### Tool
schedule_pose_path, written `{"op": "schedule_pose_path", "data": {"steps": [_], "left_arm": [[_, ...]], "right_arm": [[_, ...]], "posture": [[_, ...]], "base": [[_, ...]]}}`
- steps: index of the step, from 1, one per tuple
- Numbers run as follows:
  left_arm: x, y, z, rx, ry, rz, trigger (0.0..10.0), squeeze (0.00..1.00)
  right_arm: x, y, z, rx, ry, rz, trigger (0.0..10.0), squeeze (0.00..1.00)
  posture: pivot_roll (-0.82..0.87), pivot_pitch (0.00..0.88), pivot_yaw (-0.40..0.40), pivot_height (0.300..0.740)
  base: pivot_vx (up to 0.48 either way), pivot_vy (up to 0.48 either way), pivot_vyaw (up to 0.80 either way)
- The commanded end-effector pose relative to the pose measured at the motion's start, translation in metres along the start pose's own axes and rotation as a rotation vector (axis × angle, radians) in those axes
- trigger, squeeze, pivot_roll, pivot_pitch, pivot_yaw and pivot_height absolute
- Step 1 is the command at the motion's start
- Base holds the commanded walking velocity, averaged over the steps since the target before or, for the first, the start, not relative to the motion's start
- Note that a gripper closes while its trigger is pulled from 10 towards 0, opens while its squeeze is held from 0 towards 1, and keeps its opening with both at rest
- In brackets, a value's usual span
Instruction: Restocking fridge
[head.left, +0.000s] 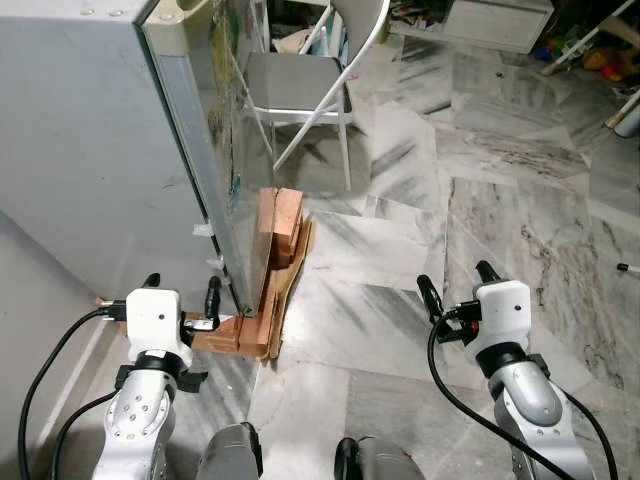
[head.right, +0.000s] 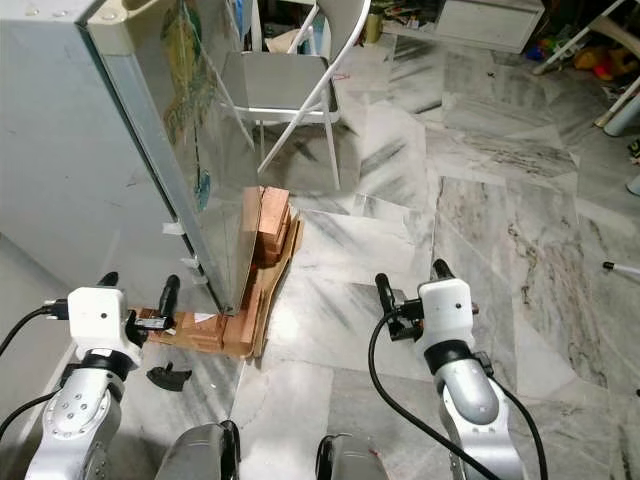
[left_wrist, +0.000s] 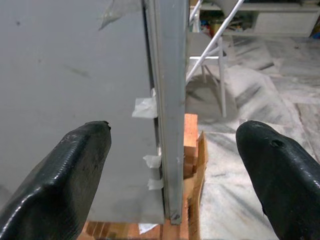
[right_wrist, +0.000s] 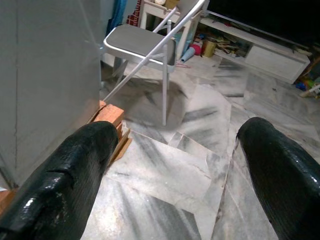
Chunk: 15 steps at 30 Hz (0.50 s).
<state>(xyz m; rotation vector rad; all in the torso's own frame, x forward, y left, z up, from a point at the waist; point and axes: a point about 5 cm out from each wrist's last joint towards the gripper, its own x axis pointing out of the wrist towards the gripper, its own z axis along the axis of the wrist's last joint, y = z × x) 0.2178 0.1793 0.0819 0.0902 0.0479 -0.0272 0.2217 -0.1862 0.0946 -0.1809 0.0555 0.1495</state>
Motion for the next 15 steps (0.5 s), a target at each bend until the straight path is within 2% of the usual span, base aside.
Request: {"op": "schedule_pose_path", "data": {"steps": [1, 3, 7, 15], "left_arm": [[0.001, -0.0023, 0.0051, 0.001, -0.011, -0.014, 10.0, 0.0], [0.0018, -0.0023, 0.0056, -0.001, -0.012, -0.016, 10.0, 0.0], [0.0042, -0.0009, 0.0064, -0.003, -0.014, -0.011, 10.0, 0.0], [0.0074, -0.0026, 0.0063, -0.014, -0.013, -0.009, 10.0, 0.0]], "right_arm": [[0.0011, -0.0005, 0.0018, -0.007, 0.001, 0.007, 10.0, 0.0], [0.0023, -0.0003, 0.002, -0.004, 0.001, 0.009, 10.0, 0.0], [0.0029, -0.0007, 0.0013, 0.0, 0.005, 0.012, 10.0, 0.0], [0.0034, -0.0005, 0.0, -0.001, 0.011, 0.024, 10.0, 0.0]], "posture": [[0.05, 0.118, -0.071, 0.74], [0.05, 0.115, -0.07, 0.74], [0.05, 0.114, -0.069, 0.74], [0.05, 0.11, -0.07, 0.74]], "base": [[0.0, 0.0, 0.0], [0.0, 0.0, 0.0], [0.241, 0.0, 0.0], [0.336, 0.0, 0.0]]}}
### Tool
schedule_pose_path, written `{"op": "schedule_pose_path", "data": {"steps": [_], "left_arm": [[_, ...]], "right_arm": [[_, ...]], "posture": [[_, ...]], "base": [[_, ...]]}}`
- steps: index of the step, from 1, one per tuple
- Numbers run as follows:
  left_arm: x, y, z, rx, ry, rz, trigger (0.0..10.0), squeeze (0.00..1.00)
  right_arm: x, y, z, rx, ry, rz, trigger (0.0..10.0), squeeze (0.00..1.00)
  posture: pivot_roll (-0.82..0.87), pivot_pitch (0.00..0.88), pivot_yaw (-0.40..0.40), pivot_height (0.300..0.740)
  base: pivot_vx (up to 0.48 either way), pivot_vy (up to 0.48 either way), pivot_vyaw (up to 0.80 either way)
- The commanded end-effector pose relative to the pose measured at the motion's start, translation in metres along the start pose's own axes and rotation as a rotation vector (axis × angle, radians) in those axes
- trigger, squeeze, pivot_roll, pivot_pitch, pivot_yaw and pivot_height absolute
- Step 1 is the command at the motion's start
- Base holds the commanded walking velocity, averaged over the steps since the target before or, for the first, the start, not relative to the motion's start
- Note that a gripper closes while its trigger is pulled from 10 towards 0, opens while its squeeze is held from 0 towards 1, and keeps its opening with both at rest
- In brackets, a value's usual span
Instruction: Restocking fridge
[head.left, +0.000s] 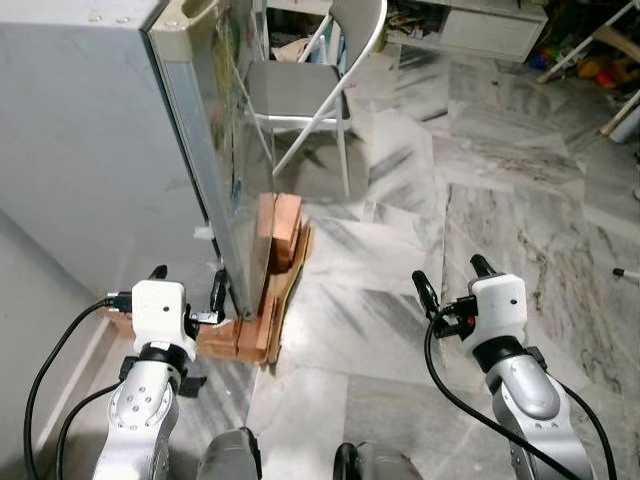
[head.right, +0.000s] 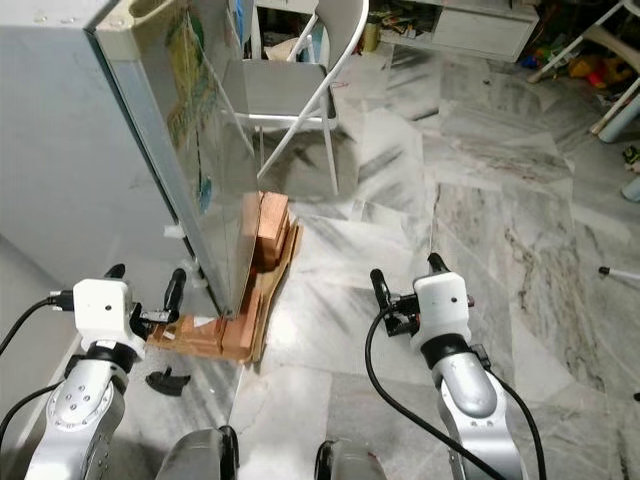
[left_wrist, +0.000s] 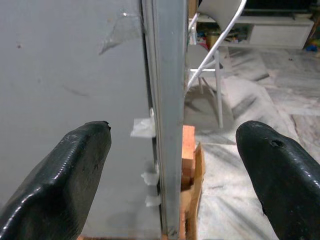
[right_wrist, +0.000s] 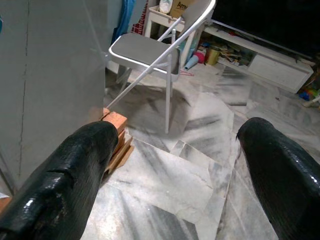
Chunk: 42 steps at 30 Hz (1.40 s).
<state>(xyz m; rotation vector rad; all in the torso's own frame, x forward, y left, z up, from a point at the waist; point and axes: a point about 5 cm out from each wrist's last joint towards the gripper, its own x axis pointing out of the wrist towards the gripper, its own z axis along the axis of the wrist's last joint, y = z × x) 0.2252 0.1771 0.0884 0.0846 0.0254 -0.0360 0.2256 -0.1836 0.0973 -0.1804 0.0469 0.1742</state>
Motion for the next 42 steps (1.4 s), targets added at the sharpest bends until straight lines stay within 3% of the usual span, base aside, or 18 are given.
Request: {"op": "schedule_pose_path", "data": {"steps": [1, 14, 32, 39, 42], "left_arm": [[0.001, -0.002, 0.0, -0.009, 0.009, -0.002, 10.0, 0.0], [0.002, -0.002, 0.0, -0.013, 0.013, -0.004, 10.0, 0.0], [0.007, -0.001, -0.001, -0.019, 0.014, -0.003, 10.0, 0.0], [0.029, 0.001, 0.0, -0.027, 0.004, -0.016, 10.0, 0.0], [0.053, 0.001, 0.001, -0.01, -0.009, -0.021, 10.0, 0.0]], "right_arm": [[0.0, -0.002, -0.003, -0.001, 0.022, 0.002, 10.0, 0.0], [0.001, -0.001, -0.003, -0.001, 0.026, 0.009, 10.0, 0.0], [0.003, 0.0, -0.005, 0.004, 0.037, 0.019, 10.0, 0.0], [0.007, 0.0, -0.004, 0.005, 0.036, 0.014, 10.0, 0.0], [0.01, -0.001, -0.004, 0.0, 0.034, 0.009, 10.0, 0.0]], "posture": [[0.05, 0.11, -0.07, 0.74], [0.04, 0.118, -0.068, 0.74], [0.05, 0.124, -0.072, 0.74], [0.04, 0.126, -0.079, 0.74], [0.04, 0.125, -0.085, 0.74]], "base": [[0.341, 0.0, 0.0], [0.337, 0.0, 0.0], [0.0, 0.0, 0.0], [0.0, 0.0, 0.0], [0.0, 0.0, 0.0]]}}
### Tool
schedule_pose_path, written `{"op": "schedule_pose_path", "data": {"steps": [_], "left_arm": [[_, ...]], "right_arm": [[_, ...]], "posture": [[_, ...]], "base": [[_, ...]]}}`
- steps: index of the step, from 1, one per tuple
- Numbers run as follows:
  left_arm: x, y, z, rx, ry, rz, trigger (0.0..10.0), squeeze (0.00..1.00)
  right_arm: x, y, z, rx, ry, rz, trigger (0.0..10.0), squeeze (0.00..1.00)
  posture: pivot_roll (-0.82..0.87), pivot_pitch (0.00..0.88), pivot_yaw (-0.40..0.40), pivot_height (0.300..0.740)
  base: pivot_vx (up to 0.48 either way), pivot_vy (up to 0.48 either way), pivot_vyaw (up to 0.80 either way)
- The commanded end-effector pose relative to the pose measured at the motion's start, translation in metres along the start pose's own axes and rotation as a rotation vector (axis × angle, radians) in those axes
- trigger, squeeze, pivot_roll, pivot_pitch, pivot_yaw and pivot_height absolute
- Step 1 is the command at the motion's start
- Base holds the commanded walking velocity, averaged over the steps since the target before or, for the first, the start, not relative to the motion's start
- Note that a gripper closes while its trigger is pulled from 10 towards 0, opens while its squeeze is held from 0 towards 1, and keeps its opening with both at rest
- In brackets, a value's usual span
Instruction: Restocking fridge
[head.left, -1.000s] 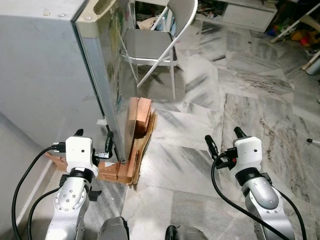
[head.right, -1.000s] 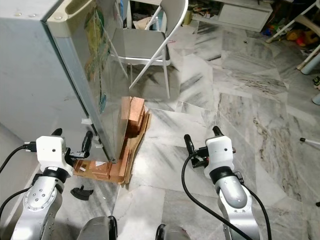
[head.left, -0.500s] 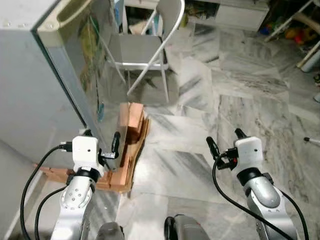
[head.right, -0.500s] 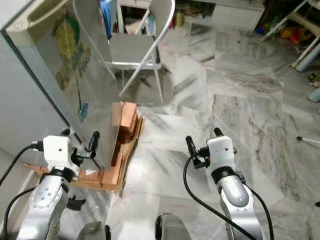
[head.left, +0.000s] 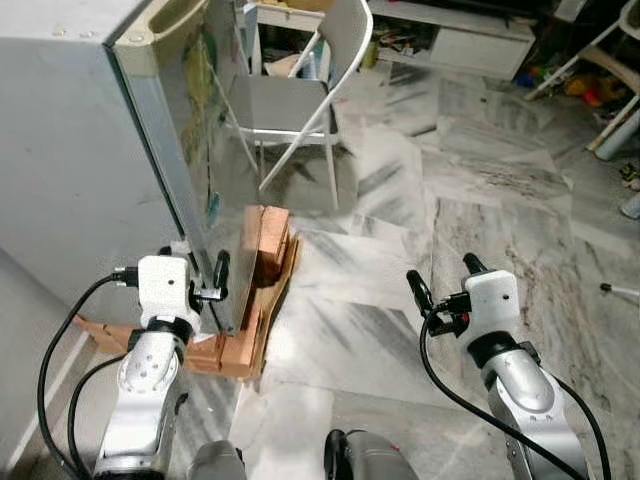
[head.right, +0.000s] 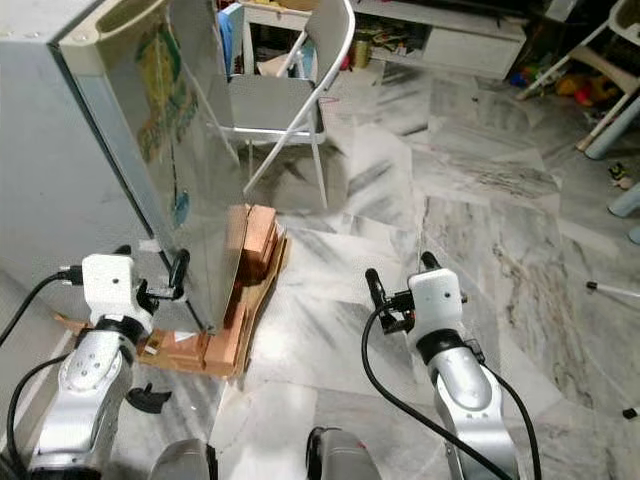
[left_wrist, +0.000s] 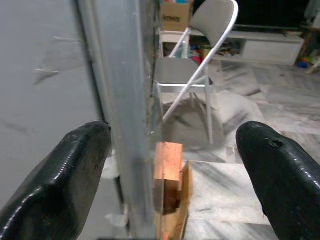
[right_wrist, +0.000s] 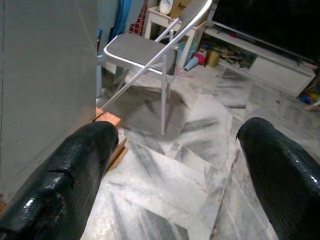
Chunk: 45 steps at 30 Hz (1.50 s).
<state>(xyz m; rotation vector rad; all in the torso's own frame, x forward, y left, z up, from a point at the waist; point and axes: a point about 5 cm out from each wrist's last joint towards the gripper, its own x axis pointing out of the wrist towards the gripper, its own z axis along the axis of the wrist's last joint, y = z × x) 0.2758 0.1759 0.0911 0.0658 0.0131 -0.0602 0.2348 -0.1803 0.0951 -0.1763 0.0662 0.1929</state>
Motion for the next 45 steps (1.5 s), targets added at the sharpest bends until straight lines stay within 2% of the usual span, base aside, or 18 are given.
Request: {"op": "schedule_pose_path", "data": {"steps": [1, 2, 4, 9, 15, 22, 24, 28, 29, 31, 34, 35, 36, 37, 38, 41, 44, 45], "left_arm": [[0.006, 0.001, -0.003, 0.016, 0.002, 0.01, 10.0, 0.0], [0.007, 0.002, -0.002, 0.02, 0.0, 0.014, 10.0, 0.0], [0.021, 0.004, -0.001, 0.003, -0.001, 0.023, 10.0, 0.0], [0.037, 0.005, -0.001, 0.017, 0.006, 0.029, 10.0, 0.0], [0.046, 0.015, -0.001, 0.034, 0.004, 0.086, 10.0, 0.0], [0.058, 0.011, 0.007, 0.027, -0.027, 0.067, 10.0, 0.0], [0.064, 0.002, 0.012, 0.026, -0.05, 0.017, 10.0, 0.0], [0.066, -0.031, 0.02, 0.036, -0.089, -0.159, 10.0, 0.0], [0.063, -0.056, 0.021, 0.048, -0.107, -0.286, 10.0, 0.0], [0.056, -0.084, 0.022, 0.064, -0.123, -0.43, 10.0, 0.0], [0.051, -0.107, 0.023, 0.068, -0.14, -0.538, 10.0, 0.0], [0.043, -0.133, 0.029, 0.045, -0.161, -0.65, 10.0, 0.0], [0.04, -0.141, 0.031, 0.036, -0.168, -0.686, 10.0, 0.0], [0.027, -0.166, 0.035, 0.066, -0.207, -0.822, 10.0, 0.0], [0.016, -0.179, 0.037, 0.077, -0.229, -0.895, 10.0, 0.0], [0.007, -0.191, 0.037, 0.072, -0.238, -0.95, 10.0, 0.0], [0.012, -0.184, 0.032, 0.084, -0.225, -0.895, 10.0, 0.0], [0.022, -0.169, 0.029, 0.077, -0.21, -0.8, 10.0, 0.0]], "right_arm": [[0.001, -0.003, -0.002, -0.005, 0.017, -0.012, 10.0, 0.0], [0.001, -0.003, -0.002, -0.005, 0.016, -0.012, 10.0, 0.0], [0.002, -0.003, -0.001, -0.007, 0.014, -0.012, 10.0, 0.0], [0.003, -0.002, -0.001, -0.006, 0.016, -0.009, 10.0, 0.0], [0.003, -0.002, -0.002, -0.005, 0.016, -0.01, 10.0, 0.0], [0.004, -0.001, -0.002, -0.005, 0.017, 0.0, 10.0, 0.0], [0.004, 0.0, -0.003, -0.007, 0.026, 0.016, 10.0, 0.0], [-0.003, -0.013, -0.014, -0.126, 0.127, -0.071, 10.0, 0.0], [-0.009, -0.018, -0.021, -0.125, 0.179, -0.1, 10.0, 0.0], [-0.014, -0.021, -0.027, -0.128, 0.218, -0.116, 10.0, 0.0], [-0.018, -0.024, -0.03, -0.139, 0.248, -0.137, 10.0, 0.0], [-0.022, -0.028, -0.034, -0.133, 0.272, -0.163, 10.0, 0.0], [-0.024, -0.03, -0.036, -0.132, 0.279, -0.172, 10.0, 0.0], [-0.026, -0.032, -0.038, -0.121, 0.292, -0.189, 10.0, 0.0], [-0.026, -0.032, -0.04, -0.111, 0.296, -0.196, 10.0, 0.0], [-0.025, -0.031, -0.041, -0.104, 0.296, -0.199, 10.0, 0.0], [-0.023, -0.03, -0.042, -0.106, 0.295, -0.197, 10.0, 0.0], [-0.022, -0.03, -0.044, -0.097, 0.297, -0.201, 10.0, 0.0]], "posture": [[0.04, 0.124, -0.086, 0.74], [0.04, 0.124, -0.086, 0.74], [0.03, 0.126, -0.086, 0.74], [0.03, 0.126, -0.086, 0.74], [0.02, 0.126, -0.084, 0.74], [0.03, 0.126, -0.088, 0.74], [0.03, 0.125, -0.09, 0.74], [0.03, 0.123, -0.096, 0.74], [0.03, 0.122, -0.096, 0.74], [0.03, 0.122, -0.094, 0.74], [0.02, 0.122, -0.09, 0.74], [0.02, 0.121, -0.088, 0.74], [0.02, 0.121, -0.088, 0.74], [0.02, 0.12, -0.088, 0.74], [0.02, 0.118, -0.084, 0.74], [0.02, 0.117, -0.078, 0.74], [0.02, 0.119, -0.074, 0.74], [0.02, 0.123, -0.074, 0.74]], "base": [[0.0, 0.0, 0.0], [0.0, 0.0, 0.0], [0.0, 0.0, 0.0], [0.0, 0.0, 0.0], [0.0, 0.0, 0.0], [0.0, 0.0, 0.0], [0.0, 0.0, 0.0], [0.0, 0.0, 0.0], [0.0, 0.0, 0.0], [0.0, 0.0, 0.0], [0.0, 0.0, 0.0], [0.0, 0.0, 0.0], [0.0, 0.0, 0.0], [0.0, 0.0, 0.0], [0.0, 0.0, 0.0], [0.0, 0.0, 0.0], [0.0, 0.0, 0.0], [0.0, 0.0, 0.0]]}}
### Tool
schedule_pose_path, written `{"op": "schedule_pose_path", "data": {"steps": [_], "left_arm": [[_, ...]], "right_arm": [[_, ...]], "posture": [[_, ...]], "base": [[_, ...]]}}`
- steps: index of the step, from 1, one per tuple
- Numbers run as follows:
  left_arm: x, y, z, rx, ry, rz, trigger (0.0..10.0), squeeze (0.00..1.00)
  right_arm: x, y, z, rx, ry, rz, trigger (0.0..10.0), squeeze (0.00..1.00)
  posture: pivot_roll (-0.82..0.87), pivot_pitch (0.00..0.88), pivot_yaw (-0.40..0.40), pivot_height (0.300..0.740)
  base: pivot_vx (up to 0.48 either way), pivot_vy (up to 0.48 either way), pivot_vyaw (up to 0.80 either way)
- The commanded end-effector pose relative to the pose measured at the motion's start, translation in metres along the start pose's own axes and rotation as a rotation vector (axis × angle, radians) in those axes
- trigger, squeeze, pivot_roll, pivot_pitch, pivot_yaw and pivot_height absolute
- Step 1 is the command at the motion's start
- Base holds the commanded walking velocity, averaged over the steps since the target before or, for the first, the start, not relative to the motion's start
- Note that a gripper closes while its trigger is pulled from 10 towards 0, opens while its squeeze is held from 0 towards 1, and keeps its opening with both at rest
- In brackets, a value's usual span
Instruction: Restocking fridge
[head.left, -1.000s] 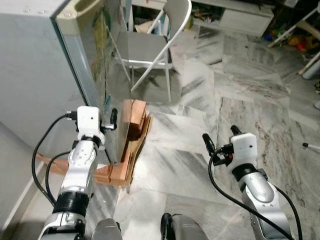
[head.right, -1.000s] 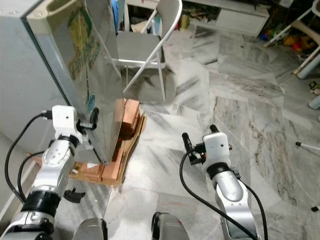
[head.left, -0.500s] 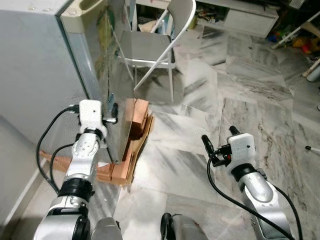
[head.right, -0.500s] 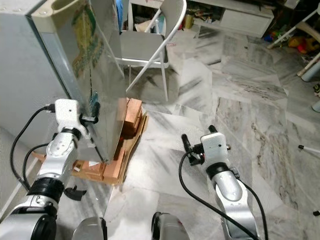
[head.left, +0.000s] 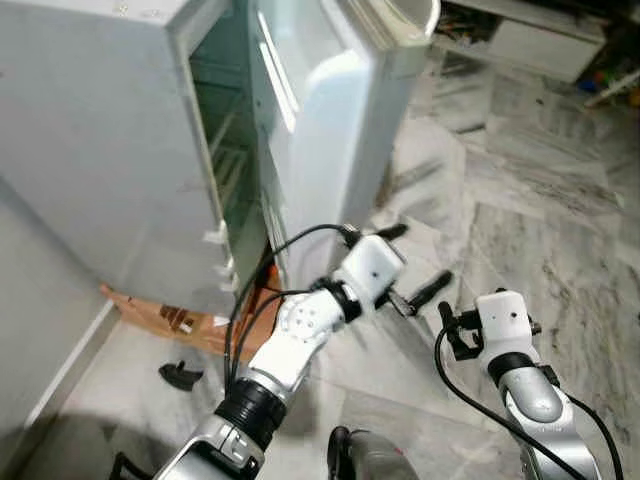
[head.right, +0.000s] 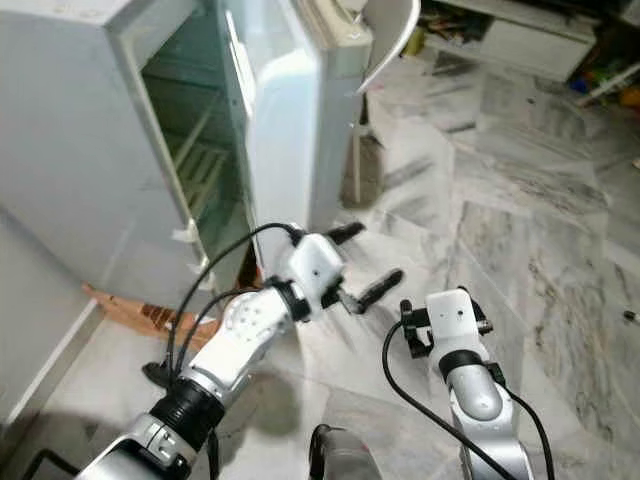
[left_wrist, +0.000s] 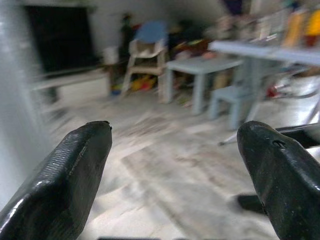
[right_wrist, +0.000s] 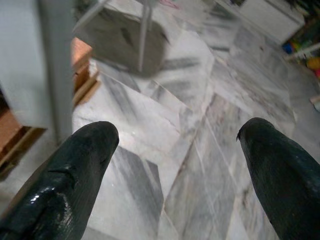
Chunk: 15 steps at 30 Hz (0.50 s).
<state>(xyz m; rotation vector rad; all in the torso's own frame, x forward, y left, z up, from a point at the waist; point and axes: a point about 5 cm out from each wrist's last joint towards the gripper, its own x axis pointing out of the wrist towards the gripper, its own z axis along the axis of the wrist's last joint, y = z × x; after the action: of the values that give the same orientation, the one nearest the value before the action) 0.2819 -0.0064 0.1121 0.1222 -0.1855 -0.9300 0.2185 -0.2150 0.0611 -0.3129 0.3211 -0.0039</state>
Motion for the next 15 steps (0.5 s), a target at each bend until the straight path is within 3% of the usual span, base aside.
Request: {"op": "schedule_pose_path", "data": {"steps": [1, 3, 5, 8, 9, 10, 11, 12, 15], "left_arm": [[-0.009, 0.016, -0.006, -0.012, 0.025, 0.096, 10.0, 0.0], [-0.013, 0.023, -0.008, -0.024, 0.033, 0.128, 10.0, 0.0], [-0.034, 0.041, -0.012, -0.03, 0.056, 0.245, 10.0, 0.0], [-0.056, 0.051, -0.016, -0.019, 0.083, 0.335, 10.0, 0.0], [-0.056, 0.051, -0.016, -0.019, 0.083, 0.335, 10.0, 0.0], [-0.071, 0.054, -0.019, -0.027, 0.101, 0.377, 10.0, 0.0], [-0.071, 0.054, -0.019, -0.027, 0.101, 0.377, 10.0, 0.0], [-0.085, 0.058, -0.022, -0.031, 0.121, 0.412, 10.0, 0.0], [-0.095, 0.06, -0.022, -0.007, 0.139, 0.434, 10.0, 0.0]], "right_arm": [[0.0, -0.005, -0.006, 0.015, 0.02, -0.025, 10.0, 0.0], [0.0, -0.005, -0.007, 0.017, 0.023, -0.024, 10.0, 0.0], [0.003, -0.003, -0.009, 0.021, 0.026, -0.009, 10.0, 0.0], [0.005, -0.003, -0.01, 0.023, 0.016, 0.006, 10.0, 0.0], [0.005, -0.003, -0.01, 0.023, 0.016, 0.006, 10.0, 0.0], [0.006, -0.002, -0.009, 0.015, 0.003, 0.017, 10.0, 0.0], [0.006, -0.002, -0.009, 0.015, 0.003, 0.017, 10.0, 0.0], [0.008, 0.0, -0.008, 0.01, -0.01, 0.031, 10.0, 0.0], [0.01, 0.003, -0.009, 0.015, -0.014, 0.043, 10.0, 0.0]], "posture": [[0.02, 0.124, -0.074, 0.74], [0.02, 0.124, -0.074, 0.74], [0.04, 0.129, -0.079, 0.74], [0.05, 0.13, -0.083, 0.74], [0.05, 0.13, -0.083, 0.74], [0.06, 0.13, -0.085, 0.74], [0.06, 0.13, -0.085, 0.74], [0.07, 0.139, -0.08, 0.74], [0.09, 0.161, -0.082, 0.74]], "base": [[0.0, 0.0, 0.0], [0.0, 0.0, 0.0], [0.0, 0.0, 0.0], [0.0, 0.0, 0.0], [0.0, 0.0, 0.0], [0.0, 0.0, -0.8], [0.0, 0.0, -0.8], [0.3, 0.0, -0.8], [0.331, -0.296, -0.53]]}}
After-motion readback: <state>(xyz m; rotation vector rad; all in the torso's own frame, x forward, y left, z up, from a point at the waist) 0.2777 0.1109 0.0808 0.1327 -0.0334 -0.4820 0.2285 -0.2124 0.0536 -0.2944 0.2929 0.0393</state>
